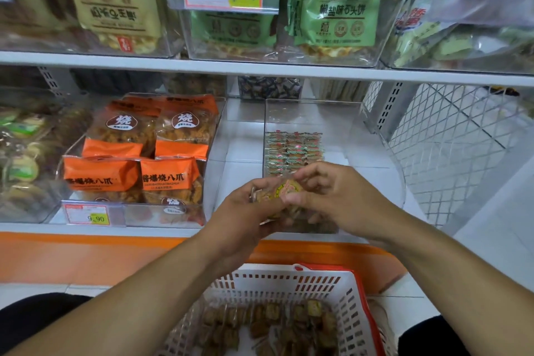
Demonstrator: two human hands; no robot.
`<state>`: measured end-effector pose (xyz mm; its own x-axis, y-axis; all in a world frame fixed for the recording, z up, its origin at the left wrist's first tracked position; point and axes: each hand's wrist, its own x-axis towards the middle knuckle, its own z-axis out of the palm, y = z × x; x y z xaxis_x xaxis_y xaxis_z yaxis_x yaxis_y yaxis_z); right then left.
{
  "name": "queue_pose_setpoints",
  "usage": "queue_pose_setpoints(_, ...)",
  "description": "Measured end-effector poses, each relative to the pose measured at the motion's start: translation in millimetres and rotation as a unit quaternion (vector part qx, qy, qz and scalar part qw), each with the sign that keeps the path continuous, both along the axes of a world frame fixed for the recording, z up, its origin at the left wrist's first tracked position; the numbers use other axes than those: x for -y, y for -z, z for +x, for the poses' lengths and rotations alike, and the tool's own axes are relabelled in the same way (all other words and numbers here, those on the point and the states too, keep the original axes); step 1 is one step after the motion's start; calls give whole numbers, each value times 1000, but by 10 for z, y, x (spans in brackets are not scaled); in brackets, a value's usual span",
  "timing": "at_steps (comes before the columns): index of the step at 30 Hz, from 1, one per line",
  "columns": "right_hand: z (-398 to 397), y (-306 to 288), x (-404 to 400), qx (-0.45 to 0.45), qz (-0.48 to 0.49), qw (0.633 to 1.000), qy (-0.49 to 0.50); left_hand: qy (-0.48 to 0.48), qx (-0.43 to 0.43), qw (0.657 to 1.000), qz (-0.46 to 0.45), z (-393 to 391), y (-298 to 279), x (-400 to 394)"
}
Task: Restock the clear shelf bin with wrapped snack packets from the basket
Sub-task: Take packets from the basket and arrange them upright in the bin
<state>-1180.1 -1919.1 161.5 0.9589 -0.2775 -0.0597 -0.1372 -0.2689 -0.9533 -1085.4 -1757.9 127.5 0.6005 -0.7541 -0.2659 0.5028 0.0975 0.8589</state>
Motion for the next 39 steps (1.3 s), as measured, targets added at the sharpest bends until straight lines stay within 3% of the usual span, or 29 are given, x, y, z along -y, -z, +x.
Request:
queue_pose_setpoints(5,-54,-72,99,19,63,997,44,21,-109,991,-71,61,-39,-18)
queue_pose_setpoints(9,-56,-35,74,-36,50,998,9,37,-95,992,-73,43,-16,-8)
queue_pose_setpoints(18,-41,-19,-13,-55,48,997,-31,99,-87,983,-124,-38,35,15)
queue_pose_setpoints(21,-48,-55,-24,16,-84,996,-6,59,-62,994,-70,-76,-1,33)
queue_pose_setpoints(24,-56,-53,-75,28,-241,970,1,-8,-117,993,-19,-85,-2,55)
queue_pose_setpoints(31,11,-59,7,-11,-239,971,7,7,-140,989,-54,-82,-39,191)
queue_pose_setpoints(34,193,-129,458,19,-228,964,136,20,-13,1000,-20,-59,-47,346)
queue_pose_setpoints(36,396,-90,795,-13,-310,930,199,18,202,977,60,-38,-12,440)
queue_pose_setpoints(37,508,-22,938,-46,-357,912,198,31,335,937,95,-16,19,487)
queue_pose_setpoints(39,738,208,1158,-121,-429,879,170,84,564,807,152,52,120,596)
